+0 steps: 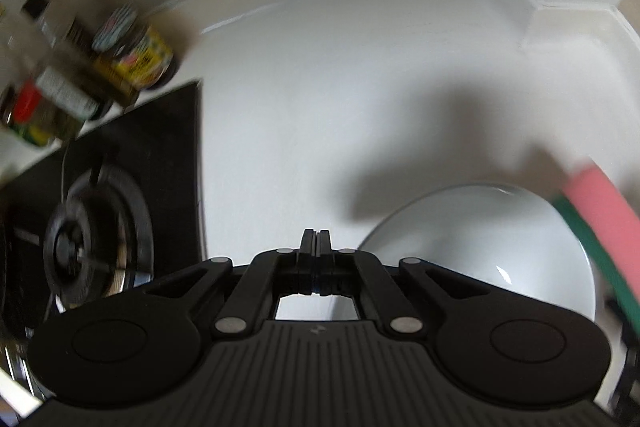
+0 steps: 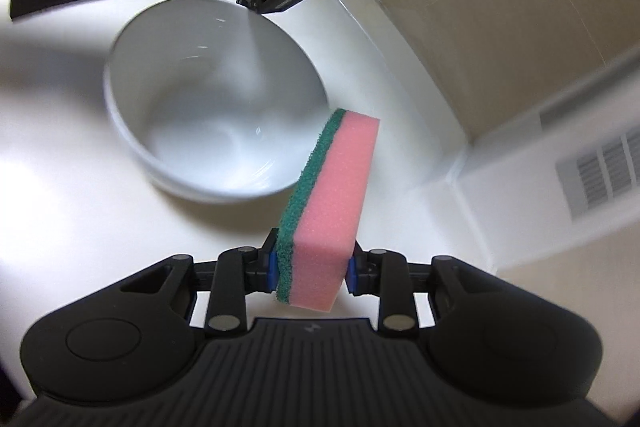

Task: Clean bowl
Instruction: 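Hold the bowl with the left gripper while the right scrubs near the rim, then lower the bowl onto the counter with the left gripper while the right lifts the sponge away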

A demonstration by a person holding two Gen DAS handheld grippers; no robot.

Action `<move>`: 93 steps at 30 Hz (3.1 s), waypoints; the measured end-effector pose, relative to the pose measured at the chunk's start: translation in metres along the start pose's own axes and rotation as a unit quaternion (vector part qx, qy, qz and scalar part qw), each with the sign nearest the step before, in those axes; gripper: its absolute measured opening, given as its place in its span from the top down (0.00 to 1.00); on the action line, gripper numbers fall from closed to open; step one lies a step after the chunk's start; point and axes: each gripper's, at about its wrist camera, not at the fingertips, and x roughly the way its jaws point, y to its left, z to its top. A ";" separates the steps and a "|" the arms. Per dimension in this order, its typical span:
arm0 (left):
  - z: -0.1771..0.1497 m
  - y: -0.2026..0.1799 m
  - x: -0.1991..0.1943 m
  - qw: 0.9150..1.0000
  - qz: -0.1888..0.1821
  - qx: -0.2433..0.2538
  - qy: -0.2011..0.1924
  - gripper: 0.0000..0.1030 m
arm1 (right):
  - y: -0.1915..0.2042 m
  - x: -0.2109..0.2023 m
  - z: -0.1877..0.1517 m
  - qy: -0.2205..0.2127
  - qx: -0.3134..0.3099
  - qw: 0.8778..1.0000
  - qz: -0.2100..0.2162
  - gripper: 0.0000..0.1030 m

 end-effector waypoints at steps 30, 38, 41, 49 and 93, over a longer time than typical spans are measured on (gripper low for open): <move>-0.016 0.045 -0.046 0.978 -0.199 0.036 0.043 1.00 | -0.056 0.019 -0.005 -0.059 0.215 0.973 0.063 0.74; -0.013 0.016 -0.023 0.966 -0.194 0.151 0.082 1.00 | -0.052 0.017 -0.017 -0.051 0.224 0.969 0.086 0.74; -0.011 0.006 -0.007 0.953 -0.212 0.188 0.105 1.00 | -0.050 0.015 -0.024 -0.051 0.230 0.967 0.097 0.74; -0.010 0.015 0.016 0.966 -0.226 0.078 0.102 1.00 | -0.045 0.013 -0.030 -0.033 0.203 0.972 0.109 0.74; -0.014 0.035 -0.016 0.953 -0.209 0.216 0.046 1.00 | -0.041 0.012 -0.032 -0.037 0.229 0.965 0.123 0.74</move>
